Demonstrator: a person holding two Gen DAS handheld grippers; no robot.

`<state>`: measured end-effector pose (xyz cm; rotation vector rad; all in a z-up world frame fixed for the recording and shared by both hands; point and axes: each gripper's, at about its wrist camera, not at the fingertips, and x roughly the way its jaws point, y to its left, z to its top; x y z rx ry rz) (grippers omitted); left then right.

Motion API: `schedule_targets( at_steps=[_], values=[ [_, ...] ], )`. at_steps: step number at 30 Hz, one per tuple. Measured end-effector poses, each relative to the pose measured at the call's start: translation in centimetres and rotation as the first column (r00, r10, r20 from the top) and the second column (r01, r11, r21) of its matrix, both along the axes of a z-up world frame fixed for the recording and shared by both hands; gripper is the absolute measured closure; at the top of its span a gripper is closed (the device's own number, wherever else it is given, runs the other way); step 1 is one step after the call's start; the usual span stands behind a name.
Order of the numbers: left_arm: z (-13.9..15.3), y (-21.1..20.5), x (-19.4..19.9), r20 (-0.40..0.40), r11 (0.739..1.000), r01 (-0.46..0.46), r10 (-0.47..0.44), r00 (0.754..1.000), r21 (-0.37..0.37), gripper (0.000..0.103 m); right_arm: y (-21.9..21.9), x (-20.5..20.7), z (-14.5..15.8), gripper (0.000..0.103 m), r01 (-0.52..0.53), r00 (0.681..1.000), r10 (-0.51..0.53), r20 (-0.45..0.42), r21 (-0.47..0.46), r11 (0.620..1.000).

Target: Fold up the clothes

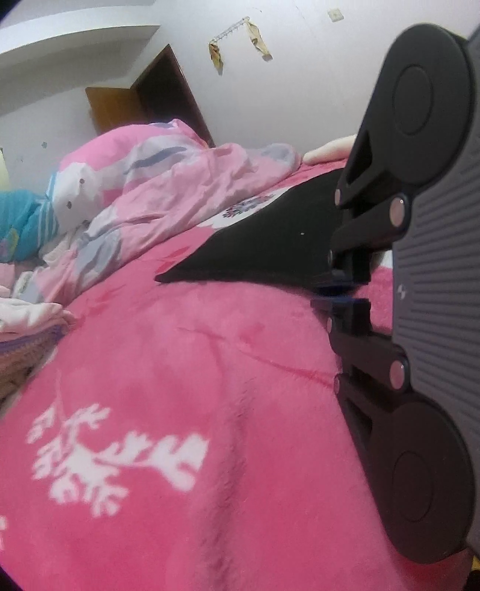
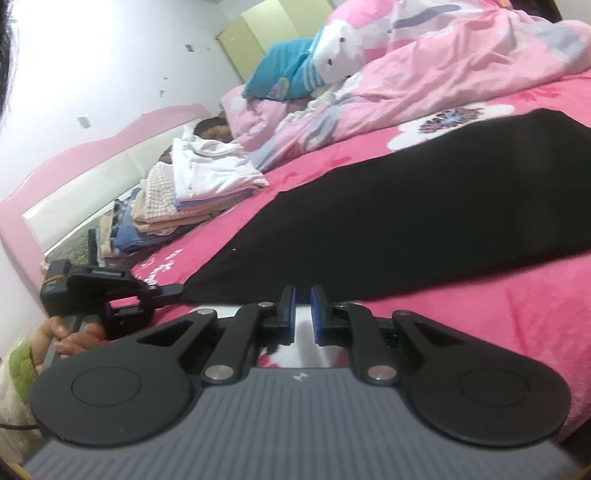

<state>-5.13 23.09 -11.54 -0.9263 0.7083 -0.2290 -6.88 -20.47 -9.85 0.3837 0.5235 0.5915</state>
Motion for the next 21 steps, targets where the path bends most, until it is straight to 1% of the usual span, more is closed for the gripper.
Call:
schedule_targets(
  at_steps=[2,4,5,7,10,12,13,15,16,17,19,21],
  values=[
    [1.2,-0.5,-0.7,0.043,0.996,-0.009,0.006,0.999,0.09,0.088,0.0,0.1,0.1,0.094,0.009,1.0,-0.009,0.01,-0.006,1.0],
    [2.8,-1.5,-1.4,0.101,0.983,0.003,-0.022,0.995,0.183,0.088,0.1,0.2,0.4,0.094,0.014,1.0,-0.013,0.026,-0.021,1.0],
    [3.5,-2.3,-1.6,0.133,0.972,0.017,-0.05,0.99,0.235,0.087,0.4,0.3,0.5,0.094,0.015,0.999,-0.014,0.036,-0.037,0.999],
    [4.8,-4.3,-1.6,0.184,0.939,0.051,-0.12,0.976,0.339,0.085,1.0,0.7,0.6,0.094,0.018,0.998,-0.014,0.056,-0.076,0.997],
    [5.7,-7.4,-0.8,0.215,0.883,0.106,-0.225,0.95,0.457,0.085,2.2,1.4,0.8,0.094,0.031,0.997,-0.021,0.08,-0.131,0.991],
    [5.6,-9.4,-0.1,0.215,0.839,0.134,-0.284,0.934,0.527,0.084,3.0,1.9,0.9,0.094,0.047,0.995,-0.031,0.096,-0.165,0.985],
    [5.3,-10.2,0.2,0.205,0.815,0.141,-0.303,0.931,0.562,0.084,3.2,2.1,0.8,0.094,0.054,0.995,-0.037,0.096,-0.178,0.983],
    [4.3,-11.0,0.4,0.149,0.778,0.156,-0.305,0.941,0.608,0.084,3.4,2.5,0.4,0.094,0.066,0.995,-0.05,0.085,-0.199,0.978],
    [3.8,-10.9,0.3,0.129,0.774,0.161,-0.299,0.945,0.612,0.087,3.5,2.7,0.2,0.095,0.072,0.995,-0.057,0.079,-0.209,0.975],
    [3.5,-10.4,0.0,0.128,0.787,0.161,-0.291,0.948,0.596,0.089,3.4,2.6,0.0,0.095,0.075,0.995,-0.06,0.076,-0.212,0.974],
    [3.0,-9.6,-0.6,0.125,0.808,0.16,-0.277,0.953,0.567,0.089,2.8,1.9,-0.3,0.095,0.073,0.996,-0.06,0.072,-0.209,0.975],
    [3.0,-8.9,-1.3,0.125,0.817,0.158,-0.269,0.955,0.554,0.089,2.2,1.0,-0.4,0.095,0.073,0.996,-0.06,0.071,-0.209,0.975]
  ],
)
